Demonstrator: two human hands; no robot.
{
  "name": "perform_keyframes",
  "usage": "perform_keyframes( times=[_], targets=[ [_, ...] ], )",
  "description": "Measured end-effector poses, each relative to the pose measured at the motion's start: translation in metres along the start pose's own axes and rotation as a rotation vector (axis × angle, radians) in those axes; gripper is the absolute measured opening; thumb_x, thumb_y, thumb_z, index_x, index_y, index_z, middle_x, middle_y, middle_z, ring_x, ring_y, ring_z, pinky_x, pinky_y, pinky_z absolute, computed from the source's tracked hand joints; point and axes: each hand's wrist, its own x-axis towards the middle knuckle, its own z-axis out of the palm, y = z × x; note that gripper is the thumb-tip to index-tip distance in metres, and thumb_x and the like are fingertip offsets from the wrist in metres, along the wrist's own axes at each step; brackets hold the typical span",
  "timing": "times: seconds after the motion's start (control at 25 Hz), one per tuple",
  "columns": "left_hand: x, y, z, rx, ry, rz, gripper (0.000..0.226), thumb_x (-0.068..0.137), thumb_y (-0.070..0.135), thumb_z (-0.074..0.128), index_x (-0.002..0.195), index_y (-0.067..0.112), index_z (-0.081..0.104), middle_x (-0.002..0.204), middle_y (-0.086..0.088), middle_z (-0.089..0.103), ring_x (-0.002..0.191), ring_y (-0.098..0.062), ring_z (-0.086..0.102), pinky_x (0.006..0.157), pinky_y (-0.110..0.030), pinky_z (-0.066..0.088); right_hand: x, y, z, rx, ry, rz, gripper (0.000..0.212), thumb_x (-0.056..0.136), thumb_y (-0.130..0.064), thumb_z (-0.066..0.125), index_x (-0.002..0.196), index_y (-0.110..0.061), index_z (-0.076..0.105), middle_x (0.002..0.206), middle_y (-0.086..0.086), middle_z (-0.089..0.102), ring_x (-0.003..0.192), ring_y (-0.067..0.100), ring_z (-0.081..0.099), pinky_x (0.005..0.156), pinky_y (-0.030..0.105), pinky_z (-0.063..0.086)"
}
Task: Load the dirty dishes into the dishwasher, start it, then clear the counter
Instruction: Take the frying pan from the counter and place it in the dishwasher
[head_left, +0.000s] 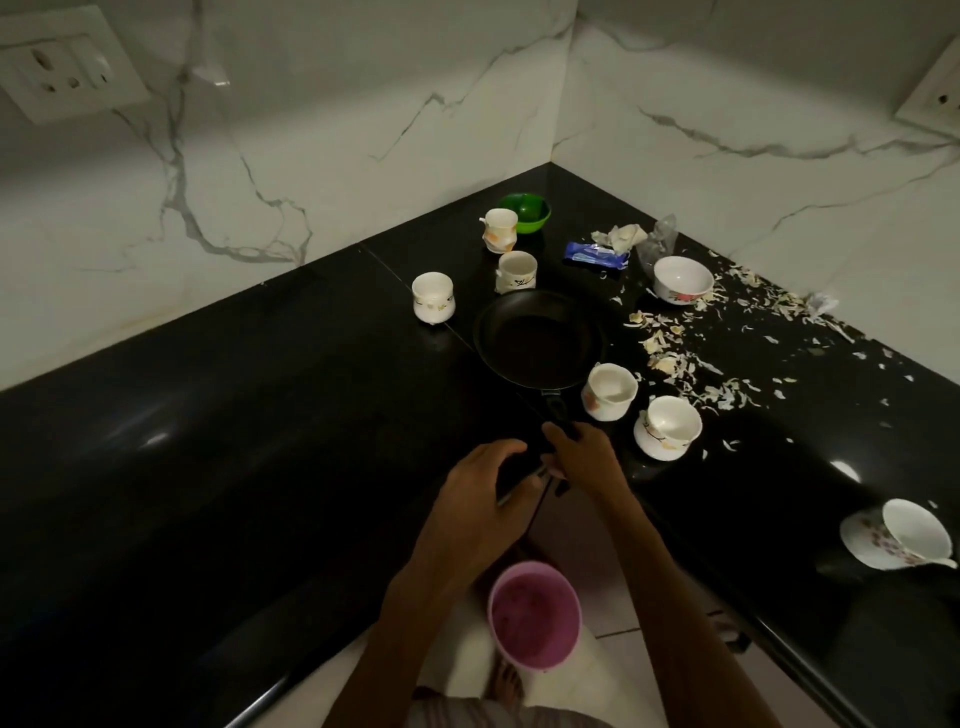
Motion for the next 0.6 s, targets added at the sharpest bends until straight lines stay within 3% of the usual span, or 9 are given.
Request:
perform_keyframes(
  times=[0.12,0.24,0.36,0.6],
  targets=[
    [0.003,-0.010,-0.005,-0.003,0.002,-0.022,0.044,0.094,0.036,0.057,0.137,0.029,0.048,0.137,0.010,0.049,0.111,0.007,0.038,0.072,0.000,0.029,0.013,-0.011,0.010,0.138,-0.049,0.094,0.020,0.098,-0.021,0.056,0.087,-0.005,0.057,0.077,0.008,0.064,0.048,0.012,0.058,0.045,0.024,0.047],
    [0.005,-0.019,-0.012,-0.017,0.019,-0.044,0.043,0.094,0.036,0.058,0.136,0.029,0.049,0.134,0.011,0.051,0.109,0.006,0.041,0.070,0.000,0.032,0.019,-0.015,0.019,0.110,-0.033,0.082,0.029,0.098,-0.022,0.056,0.077,-0.004,0.054,0.061,0.007,0.055,0.032,0.008,0.046,0.037,0.021,0.038],
    [0.008,-0.029,-0.024,-0.009,0.024,-0.054,0.042,0.094,0.036,0.058,0.135,0.030,0.049,0.135,0.012,0.050,0.111,0.006,0.042,0.076,-0.001,0.030,0.018,-0.015,0.034,0.189,0.009,0.097,0.032,0.096,-0.023,0.058,0.070,-0.009,0.047,0.054,0.006,0.043,0.033,0.011,0.040,0.037,0.023,0.034],
    [0.007,-0.052,-0.043,-0.046,0.021,-0.085,0.036,0.094,0.038,0.058,0.129,0.036,0.051,0.123,0.022,0.048,0.107,0.008,0.043,0.071,-0.002,0.031,-0.008,-0.015,0.058,0.190,-0.015,0.112,0.035,0.095,-0.035,0.059,0.072,-0.009,0.053,0.051,0.002,0.046,0.034,0.011,0.041,0.035,0.021,0.033]
  ],
)
